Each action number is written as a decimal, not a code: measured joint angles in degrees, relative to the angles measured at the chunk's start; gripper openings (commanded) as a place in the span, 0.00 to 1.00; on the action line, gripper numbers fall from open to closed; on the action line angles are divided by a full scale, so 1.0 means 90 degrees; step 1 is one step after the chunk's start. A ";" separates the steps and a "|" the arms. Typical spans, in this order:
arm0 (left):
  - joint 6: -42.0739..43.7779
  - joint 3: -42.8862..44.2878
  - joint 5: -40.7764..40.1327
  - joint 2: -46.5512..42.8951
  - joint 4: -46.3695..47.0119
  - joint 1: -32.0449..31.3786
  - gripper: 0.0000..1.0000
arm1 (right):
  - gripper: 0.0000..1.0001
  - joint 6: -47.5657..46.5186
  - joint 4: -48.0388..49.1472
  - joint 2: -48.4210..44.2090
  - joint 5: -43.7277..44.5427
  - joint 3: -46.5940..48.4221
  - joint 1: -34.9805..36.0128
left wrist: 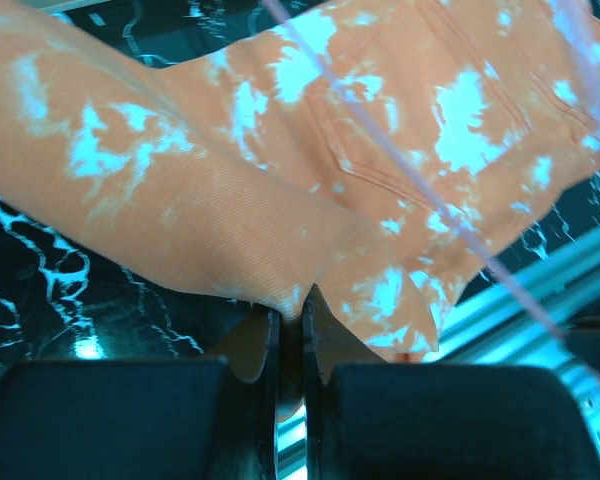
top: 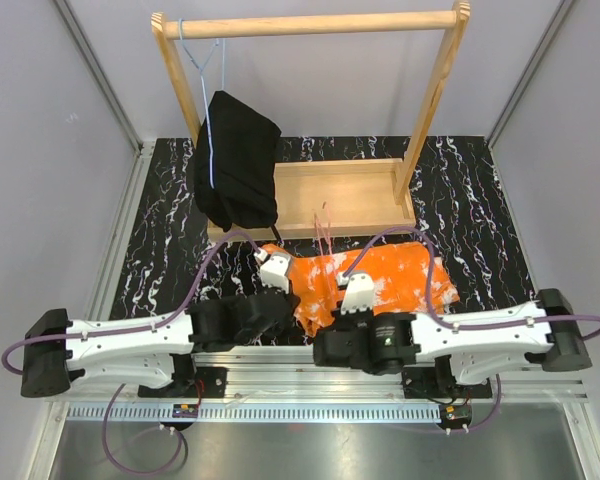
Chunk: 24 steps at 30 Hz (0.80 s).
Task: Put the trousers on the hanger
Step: Place trousers on hanger
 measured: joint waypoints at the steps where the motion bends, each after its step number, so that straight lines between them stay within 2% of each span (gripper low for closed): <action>1: 0.0044 0.0036 -0.0015 0.0010 0.0019 -0.0107 0.00 | 0.00 0.0223 -0.0097 0.0236 0.0070 0.0109 0.0168; 7: 0.0274 0.0114 -0.0151 0.0019 0.0253 -0.0680 0.00 | 0.00 0.1426 -0.0590 0.1207 0.0357 0.0617 0.0804; 16: 0.0712 0.0415 -0.0554 -0.0053 0.0284 -0.1336 0.00 | 0.00 0.2691 -0.1200 0.1294 0.0393 0.0590 0.1406; 24: 0.0758 0.0493 -0.1032 -0.1195 -0.0498 -0.1428 0.00 | 0.00 0.3024 -0.1302 0.1379 0.0447 0.0573 0.1486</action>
